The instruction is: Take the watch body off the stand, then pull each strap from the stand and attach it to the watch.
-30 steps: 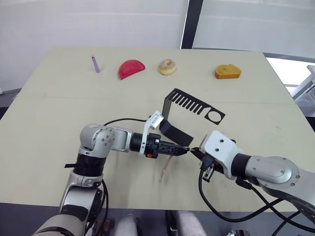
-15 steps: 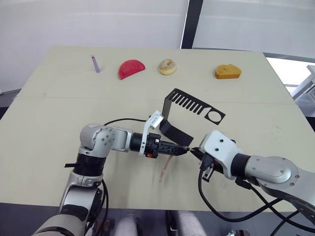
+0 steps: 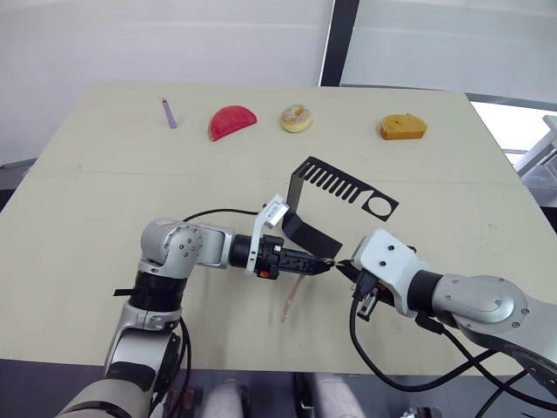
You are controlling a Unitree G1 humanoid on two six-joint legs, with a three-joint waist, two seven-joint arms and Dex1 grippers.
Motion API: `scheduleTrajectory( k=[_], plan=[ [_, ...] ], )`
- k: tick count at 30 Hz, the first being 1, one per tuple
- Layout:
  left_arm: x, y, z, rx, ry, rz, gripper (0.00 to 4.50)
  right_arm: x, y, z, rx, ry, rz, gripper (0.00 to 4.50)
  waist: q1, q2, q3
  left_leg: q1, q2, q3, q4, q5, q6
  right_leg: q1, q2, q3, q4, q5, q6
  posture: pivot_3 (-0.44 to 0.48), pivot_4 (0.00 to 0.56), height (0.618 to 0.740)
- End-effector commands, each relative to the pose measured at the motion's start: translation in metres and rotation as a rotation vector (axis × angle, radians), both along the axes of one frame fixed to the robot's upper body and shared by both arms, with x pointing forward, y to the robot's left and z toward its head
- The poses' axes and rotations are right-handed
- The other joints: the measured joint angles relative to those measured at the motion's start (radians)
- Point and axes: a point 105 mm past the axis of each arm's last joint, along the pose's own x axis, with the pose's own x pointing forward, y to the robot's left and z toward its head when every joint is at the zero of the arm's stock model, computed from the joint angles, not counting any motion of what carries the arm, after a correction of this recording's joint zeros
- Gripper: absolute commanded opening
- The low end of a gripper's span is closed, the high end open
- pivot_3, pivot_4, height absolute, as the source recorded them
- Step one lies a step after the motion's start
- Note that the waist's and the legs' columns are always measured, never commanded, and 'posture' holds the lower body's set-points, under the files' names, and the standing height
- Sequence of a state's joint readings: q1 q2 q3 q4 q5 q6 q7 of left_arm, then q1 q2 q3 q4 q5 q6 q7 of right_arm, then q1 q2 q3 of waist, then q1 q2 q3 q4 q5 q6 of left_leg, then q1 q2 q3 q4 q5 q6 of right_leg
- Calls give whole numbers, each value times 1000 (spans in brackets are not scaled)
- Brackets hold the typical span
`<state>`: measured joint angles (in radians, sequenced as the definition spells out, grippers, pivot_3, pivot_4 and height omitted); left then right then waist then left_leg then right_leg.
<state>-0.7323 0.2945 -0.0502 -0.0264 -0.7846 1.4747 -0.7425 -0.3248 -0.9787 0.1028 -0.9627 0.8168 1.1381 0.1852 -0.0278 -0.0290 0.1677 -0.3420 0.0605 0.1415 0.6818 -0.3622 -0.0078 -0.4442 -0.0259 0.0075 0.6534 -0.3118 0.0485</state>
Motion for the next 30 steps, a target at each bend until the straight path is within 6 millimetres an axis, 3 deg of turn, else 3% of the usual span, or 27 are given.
scheduleTrajectory(
  k=[1, 17, 20, 25, 27, 30],
  plan=[
    [-3, -3, 2, 2, -13, -24, 1602, -9, 10, 21, 12, -114, 64, 18, 0, 0, 0, 0, 0, 0, 0, 0, 0, 0, 0, 0, 0, 0, 0, 0, 150, 737],
    [-2, -2, 3, -6, -21, -20, 1602, -7, 9, 23, 4, -132, 58, 18, 0, 0, 0, 0, 0, 0, 0, 0, 0, 0, 0, 0, 0, 0, 0, 0, 150, 737],
    [0, 0, 7, -21, -28, -16, 1602, -8, 6, 24, 6, -128, 56, 902, 0, 0, 0, 0, 0, 0, 0, 0, 0, 0, 0, 0, 0, 0, 0, 0, 150, 737],
    [-2, 4, 17, -59, -71, -38, 1602, -19, -3, 33, 40, -93, 103, 3311, 1, 0, 0, -1, 0, -1, 0, 0, 0, 0, 0, -1, -1, 0, 0, 0, 150, 737],
    [-6, 8, 23, -67, -127, -70, 1602, -31, -6, 40, 131, -31, 155, 4371, 2, 0, 0, -2, 0, -1, 0, 0, 0, 0, 0, -1, -1, 0, 0, 0, 150, 737],
    [-10, 14, 27, -60, -269, -118, 1602, -45, -18, 50, 238, 43, 190, 4443, 1, 0, 0, -2, 0, -2, -1, 0, 0, 0, 0, -1, -1, 0, 0, 0, 150, 737]
  ],
)
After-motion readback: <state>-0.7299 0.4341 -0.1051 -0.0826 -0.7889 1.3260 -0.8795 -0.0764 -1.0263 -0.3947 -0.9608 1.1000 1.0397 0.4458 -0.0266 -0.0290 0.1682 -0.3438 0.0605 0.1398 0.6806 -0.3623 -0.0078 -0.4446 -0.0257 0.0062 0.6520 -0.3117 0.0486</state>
